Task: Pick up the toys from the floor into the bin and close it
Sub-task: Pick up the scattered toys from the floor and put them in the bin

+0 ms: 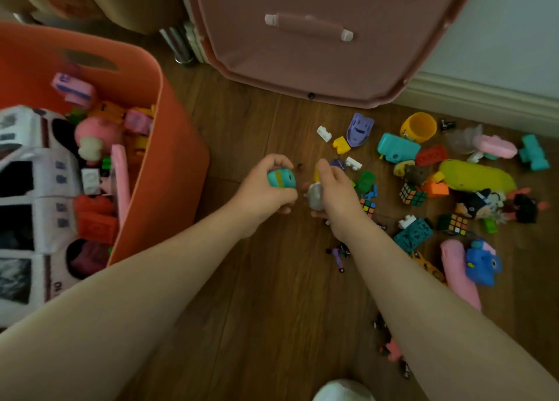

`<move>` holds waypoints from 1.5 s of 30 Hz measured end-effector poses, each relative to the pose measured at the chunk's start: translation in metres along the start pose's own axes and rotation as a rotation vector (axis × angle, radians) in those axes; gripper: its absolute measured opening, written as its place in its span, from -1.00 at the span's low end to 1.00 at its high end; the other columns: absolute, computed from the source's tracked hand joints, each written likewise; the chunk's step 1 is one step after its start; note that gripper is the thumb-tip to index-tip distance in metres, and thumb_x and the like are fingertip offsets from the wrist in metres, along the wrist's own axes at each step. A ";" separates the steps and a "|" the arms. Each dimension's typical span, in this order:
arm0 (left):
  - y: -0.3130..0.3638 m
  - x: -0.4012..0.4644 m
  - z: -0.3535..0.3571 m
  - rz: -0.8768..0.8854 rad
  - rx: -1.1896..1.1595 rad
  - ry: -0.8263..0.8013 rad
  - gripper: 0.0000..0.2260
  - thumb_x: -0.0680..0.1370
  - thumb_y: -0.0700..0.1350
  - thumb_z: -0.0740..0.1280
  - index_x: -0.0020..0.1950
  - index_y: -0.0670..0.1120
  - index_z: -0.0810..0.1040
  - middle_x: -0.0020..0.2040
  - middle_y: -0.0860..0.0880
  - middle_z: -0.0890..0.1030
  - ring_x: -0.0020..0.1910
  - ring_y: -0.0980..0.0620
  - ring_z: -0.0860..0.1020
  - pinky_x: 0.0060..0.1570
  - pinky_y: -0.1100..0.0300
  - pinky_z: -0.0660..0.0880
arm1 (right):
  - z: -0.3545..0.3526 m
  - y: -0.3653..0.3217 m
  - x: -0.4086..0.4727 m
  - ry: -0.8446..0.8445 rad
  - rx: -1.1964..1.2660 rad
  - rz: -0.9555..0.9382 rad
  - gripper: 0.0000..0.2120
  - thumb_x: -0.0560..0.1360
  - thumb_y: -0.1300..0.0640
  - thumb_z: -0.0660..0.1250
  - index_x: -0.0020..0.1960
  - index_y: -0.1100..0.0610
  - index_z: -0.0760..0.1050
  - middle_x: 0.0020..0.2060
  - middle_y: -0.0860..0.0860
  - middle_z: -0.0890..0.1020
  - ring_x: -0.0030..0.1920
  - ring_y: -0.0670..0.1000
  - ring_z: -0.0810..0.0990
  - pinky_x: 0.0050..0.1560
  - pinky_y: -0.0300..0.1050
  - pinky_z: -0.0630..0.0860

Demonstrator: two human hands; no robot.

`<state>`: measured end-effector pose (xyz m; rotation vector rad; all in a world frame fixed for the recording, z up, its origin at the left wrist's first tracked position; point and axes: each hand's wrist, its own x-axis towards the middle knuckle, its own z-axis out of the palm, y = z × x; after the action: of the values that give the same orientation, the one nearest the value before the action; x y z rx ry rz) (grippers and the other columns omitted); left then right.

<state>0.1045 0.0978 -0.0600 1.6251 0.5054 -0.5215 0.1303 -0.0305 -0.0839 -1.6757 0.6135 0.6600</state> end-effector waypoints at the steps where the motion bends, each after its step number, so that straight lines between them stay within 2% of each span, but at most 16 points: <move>1: 0.005 -0.009 -0.005 -0.003 -0.085 -0.023 -0.62 0.41 -0.39 0.35 -0.01 0.08 0.44 0.08 -0.07 0.47 -0.08 -0.02 0.57 -0.35 0.28 0.52 | 0.005 -0.009 -0.009 -0.019 0.119 0.092 -0.70 0.59 -0.18 0.09 0.10 0.03 0.37 -0.09 0.04 0.56 -0.20 0.00 0.54 -0.41 -0.21 0.43; 3: 0.015 -0.027 -0.015 -0.005 -0.231 -0.032 -0.64 0.43 -0.41 0.30 -0.04 0.07 0.45 0.04 -0.14 0.52 -0.19 -0.03 0.59 -0.41 0.29 0.48 | 0.009 -0.025 -0.023 -0.057 0.302 0.203 -0.64 0.56 -0.19 0.14 0.00 0.10 0.46 -0.20 0.03 0.58 -0.25 -0.01 0.55 -0.36 -0.18 0.43; 6: 0.031 -0.055 -0.034 -0.030 -0.402 0.013 -0.71 0.45 -0.39 0.25 -0.08 0.03 0.47 -0.03 -0.16 0.54 -0.30 -0.05 0.59 -0.47 0.28 0.43 | 0.014 -0.041 -0.042 -0.124 0.264 0.185 -0.54 0.54 -0.21 0.14 -0.15 0.17 0.51 -0.32 0.04 0.60 -0.38 -0.02 0.52 -0.48 -0.24 0.37; 10: 0.054 -0.093 -0.066 0.110 -0.376 -0.067 -0.74 0.46 -0.32 0.29 0.03 0.00 0.48 0.02 -0.16 0.56 -0.27 -0.04 0.60 -0.43 0.24 0.45 | 0.032 -0.066 -0.064 -0.110 0.127 0.114 -0.57 0.52 -0.22 0.18 0.09 0.13 0.48 -0.22 0.06 0.61 -0.29 0.02 0.54 -0.48 -0.21 0.37; 12: 0.064 -0.108 -0.085 0.252 -0.324 -0.046 -0.74 0.45 -0.28 0.34 0.06 0.01 0.48 -0.02 -0.13 0.56 -0.31 0.01 0.59 -0.45 0.26 0.45 | 0.050 -0.083 -0.080 -0.165 0.136 0.084 -0.61 0.51 -0.20 0.21 0.08 0.10 0.48 -0.13 0.09 0.61 -0.24 0.04 0.54 -0.43 -0.17 0.40; 16: 0.071 -0.125 -0.137 0.521 -0.126 0.240 -0.79 0.47 -0.13 0.33 0.06 0.09 0.46 -0.04 0.04 0.52 -0.21 0.16 0.56 -0.26 0.27 0.51 | 0.096 -0.118 -0.111 -0.334 0.113 -0.096 -0.69 0.55 -0.16 0.19 0.01 0.07 0.51 -0.17 0.07 0.62 -0.24 0.02 0.57 -0.31 -0.13 0.47; 19: 0.059 -0.119 -0.178 0.560 0.317 0.516 -0.67 0.51 -0.09 0.31 0.26 0.08 0.39 0.17 0.04 0.41 0.12 0.05 0.46 0.08 0.13 0.47 | 0.128 -0.133 -0.125 -0.347 -0.050 -0.378 -0.76 0.55 -0.09 0.23 0.03 0.06 0.53 -0.09 0.09 0.59 -0.10 0.04 0.58 -0.07 -0.05 0.51; 22: 0.042 -0.108 -0.198 0.418 0.646 0.482 -0.44 0.52 -0.08 0.30 0.48 0.04 0.17 0.48 -0.07 0.11 0.43 -0.09 0.18 0.31 0.09 0.27 | 0.151 -0.138 -0.134 -0.317 -0.282 -0.574 -0.70 0.58 0.02 0.22 0.26 0.11 0.48 0.08 -0.01 0.56 -0.04 -0.10 0.53 -0.05 -0.29 0.46; 24: 0.035 -0.103 -0.200 0.325 0.847 0.411 -0.37 0.53 -0.06 0.28 0.53 0.05 0.04 0.54 -0.05 0.00 0.50 -0.14 0.02 0.43 -0.08 0.11 | 0.164 -0.132 -0.133 -0.275 -0.597 -0.696 -0.61 0.61 0.07 0.14 0.42 0.10 0.32 0.34 0.02 0.45 0.20 -0.07 0.48 0.18 -0.32 0.41; 26: 0.034 -0.097 -0.196 0.280 0.995 0.358 -0.40 0.54 -0.05 0.21 0.53 0.03 0.02 0.54 -0.04 0.06 0.51 -0.14 -0.02 0.46 -0.14 -0.07 | 0.172 -0.119 -0.127 -0.197 -0.970 -0.783 -0.57 0.64 0.09 0.03 0.50 0.07 0.17 0.48 0.01 0.25 0.49 0.00 0.15 0.49 0.01 -0.01; 28: 0.041 -0.095 -0.190 0.246 0.961 0.361 -0.44 0.55 -0.07 0.18 0.52 0.00 0.06 0.52 -0.07 0.15 0.51 -0.12 -0.02 0.45 -0.12 -0.14 | 0.167 -0.106 -0.124 -0.134 -1.204 -0.820 -0.55 0.65 0.06 -0.03 0.53 0.06 0.08 0.53 0.00 0.12 0.54 0.00 -0.07 0.45 0.16 -0.28; 33: 0.055 -0.093 -0.164 0.402 0.885 0.454 -0.48 0.55 -0.12 0.19 0.49 -0.07 0.14 0.49 -0.08 0.19 0.51 -0.10 -0.04 0.43 -0.14 -0.08 | 0.115 -0.076 -0.108 0.006 -1.129 -1.116 -0.49 0.63 0.02 0.07 0.54 0.05 0.03 0.55 0.06 -0.09 0.54 0.06 -0.08 0.48 -0.02 -0.08; 35: 0.060 -0.089 -0.146 0.502 0.918 0.403 -0.51 0.53 -0.13 0.21 0.46 -0.06 0.22 0.48 -0.06 0.19 0.50 -0.10 -0.05 0.42 -0.15 -0.04 | 0.083 -0.063 -0.093 0.151 -1.017 -1.084 -0.49 0.60 0.05 0.15 0.51 0.13 0.14 0.54 0.11 0.00 0.52 0.11 0.09 0.45 -0.02 0.15; 38: 0.068 -0.078 -0.118 0.585 0.974 0.315 -0.58 0.52 -0.13 0.22 0.39 -0.02 0.33 0.48 -0.04 0.18 0.50 -0.07 -0.07 0.42 -0.14 -0.05 | 0.033 -0.044 -0.062 0.327 -0.991 -0.811 -0.60 0.59 0.16 0.16 0.40 0.23 0.31 0.49 0.18 0.18 0.41 0.22 0.29 0.32 0.09 0.36; 42: 0.078 -0.046 -0.066 0.596 1.123 0.157 -0.64 0.55 -0.07 0.19 0.36 0.03 0.37 0.47 0.00 0.20 0.51 -0.06 -0.08 0.44 -0.10 -0.08 | -0.027 -0.018 -0.010 0.281 -1.008 -0.357 -0.68 0.58 0.19 0.12 0.29 0.26 0.37 0.29 0.24 0.40 0.29 0.26 0.37 0.23 0.10 0.36; 45: 0.072 -0.022 -0.036 0.502 1.254 -0.006 -0.60 0.56 -0.05 0.17 0.41 0.00 0.30 0.45 -0.02 0.23 0.48 -0.08 0.05 0.42 -0.07 0.04 | -0.043 -0.012 0.018 0.217 -1.017 -0.250 -0.64 0.58 0.14 0.14 0.36 0.20 0.29 0.33 0.25 0.35 0.30 0.28 0.34 0.24 0.10 0.33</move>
<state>0.1322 0.1253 0.0138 2.8123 -0.3673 -0.4685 0.1557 -0.0714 -0.0810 -2.7413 0.1824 0.6485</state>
